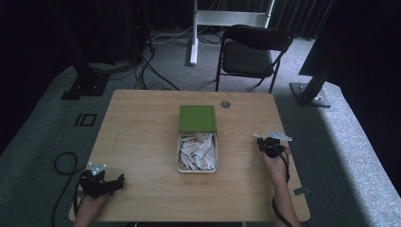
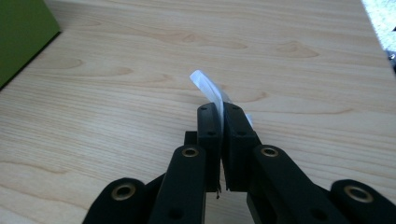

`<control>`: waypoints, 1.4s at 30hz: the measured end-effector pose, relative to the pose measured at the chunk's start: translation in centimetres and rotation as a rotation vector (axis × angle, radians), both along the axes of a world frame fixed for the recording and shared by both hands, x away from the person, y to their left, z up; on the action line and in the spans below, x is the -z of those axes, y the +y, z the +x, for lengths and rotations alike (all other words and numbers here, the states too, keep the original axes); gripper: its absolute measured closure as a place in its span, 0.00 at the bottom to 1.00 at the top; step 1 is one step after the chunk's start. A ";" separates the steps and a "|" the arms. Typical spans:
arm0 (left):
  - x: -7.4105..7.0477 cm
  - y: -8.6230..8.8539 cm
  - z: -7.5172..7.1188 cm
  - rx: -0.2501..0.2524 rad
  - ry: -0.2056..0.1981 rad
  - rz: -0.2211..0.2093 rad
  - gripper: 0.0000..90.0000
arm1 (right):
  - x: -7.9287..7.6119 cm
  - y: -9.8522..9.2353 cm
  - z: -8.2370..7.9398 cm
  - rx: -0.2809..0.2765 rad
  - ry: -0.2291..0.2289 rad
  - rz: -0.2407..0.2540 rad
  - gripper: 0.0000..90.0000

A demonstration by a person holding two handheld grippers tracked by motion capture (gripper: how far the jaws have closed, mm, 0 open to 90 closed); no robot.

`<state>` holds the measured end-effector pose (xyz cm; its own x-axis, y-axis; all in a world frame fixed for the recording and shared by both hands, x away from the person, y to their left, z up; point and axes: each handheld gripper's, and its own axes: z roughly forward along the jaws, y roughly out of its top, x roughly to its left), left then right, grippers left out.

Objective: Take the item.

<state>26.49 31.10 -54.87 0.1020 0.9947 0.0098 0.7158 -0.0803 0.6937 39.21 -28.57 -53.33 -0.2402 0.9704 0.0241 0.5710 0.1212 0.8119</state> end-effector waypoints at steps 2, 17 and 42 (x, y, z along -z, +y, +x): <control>0.0 0.0 0.0 0.000 0.000 0.000 0.02 | 0.1 0.1 0.0 -0.002 0.001 -0.002 0.97; 0.0 0.0 0.0 0.000 0.000 0.000 0.02 | 0.8 1.5 -0.1 -0.055 0.009 0.002 0.62; 0.0 0.0 0.0 0.000 0.000 0.000 0.02 | -0.3 1.1 -2.5 -0.100 0.011 0.037 0.17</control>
<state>26.49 31.10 -54.87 0.1020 0.9947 0.0099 0.7159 -0.0803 0.6935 36.74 -27.52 -53.00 -0.3349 0.9402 0.0626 0.5668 0.1480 0.8104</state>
